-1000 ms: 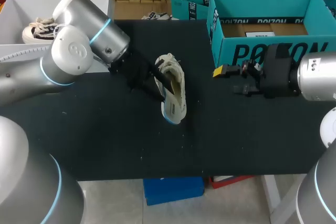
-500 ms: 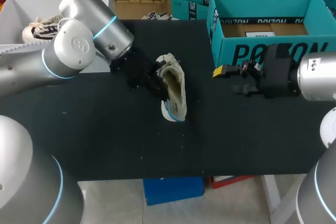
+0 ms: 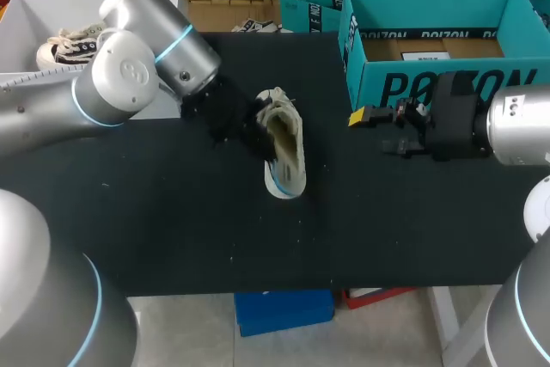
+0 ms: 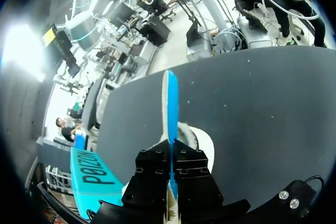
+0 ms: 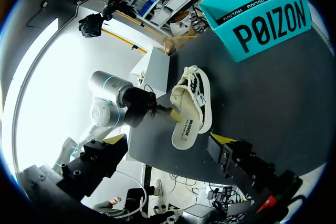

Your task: Take the shoe out of the shoebox, open the shoe tongue, remove and reinsert the insole, then place the shoe into the shoebox

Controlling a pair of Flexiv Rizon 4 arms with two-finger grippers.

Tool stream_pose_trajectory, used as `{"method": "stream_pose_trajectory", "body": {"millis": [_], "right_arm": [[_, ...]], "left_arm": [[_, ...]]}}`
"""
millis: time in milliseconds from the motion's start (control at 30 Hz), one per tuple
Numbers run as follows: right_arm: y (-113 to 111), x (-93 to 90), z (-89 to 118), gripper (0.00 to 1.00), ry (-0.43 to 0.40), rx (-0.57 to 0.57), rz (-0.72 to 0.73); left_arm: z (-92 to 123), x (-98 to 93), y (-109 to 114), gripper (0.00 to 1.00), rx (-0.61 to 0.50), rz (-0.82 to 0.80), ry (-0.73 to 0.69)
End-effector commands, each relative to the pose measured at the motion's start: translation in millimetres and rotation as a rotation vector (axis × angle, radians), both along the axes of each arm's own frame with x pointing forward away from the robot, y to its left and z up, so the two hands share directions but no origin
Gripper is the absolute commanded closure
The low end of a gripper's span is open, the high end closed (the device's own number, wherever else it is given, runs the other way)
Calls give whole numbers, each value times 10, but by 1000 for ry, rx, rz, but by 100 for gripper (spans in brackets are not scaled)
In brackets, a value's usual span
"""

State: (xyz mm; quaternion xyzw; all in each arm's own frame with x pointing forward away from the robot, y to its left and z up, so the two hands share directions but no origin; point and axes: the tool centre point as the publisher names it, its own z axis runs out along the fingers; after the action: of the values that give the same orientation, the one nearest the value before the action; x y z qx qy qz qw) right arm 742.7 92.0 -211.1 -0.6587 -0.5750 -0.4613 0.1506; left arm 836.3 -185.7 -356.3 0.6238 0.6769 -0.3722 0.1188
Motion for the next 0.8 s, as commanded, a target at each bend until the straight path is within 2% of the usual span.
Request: {"method": "stream_pose_trajectory", "body": {"millis": [33, 800], "right_arm": [[0, 0, 0, 0, 0, 1, 0], [0, 0, 0, 0, 0, 1, 0]], "left_arm": [[18, 17, -1, 100, -2, 13, -17], [-64, 408, -16, 100, 23, 109, -115]]}}
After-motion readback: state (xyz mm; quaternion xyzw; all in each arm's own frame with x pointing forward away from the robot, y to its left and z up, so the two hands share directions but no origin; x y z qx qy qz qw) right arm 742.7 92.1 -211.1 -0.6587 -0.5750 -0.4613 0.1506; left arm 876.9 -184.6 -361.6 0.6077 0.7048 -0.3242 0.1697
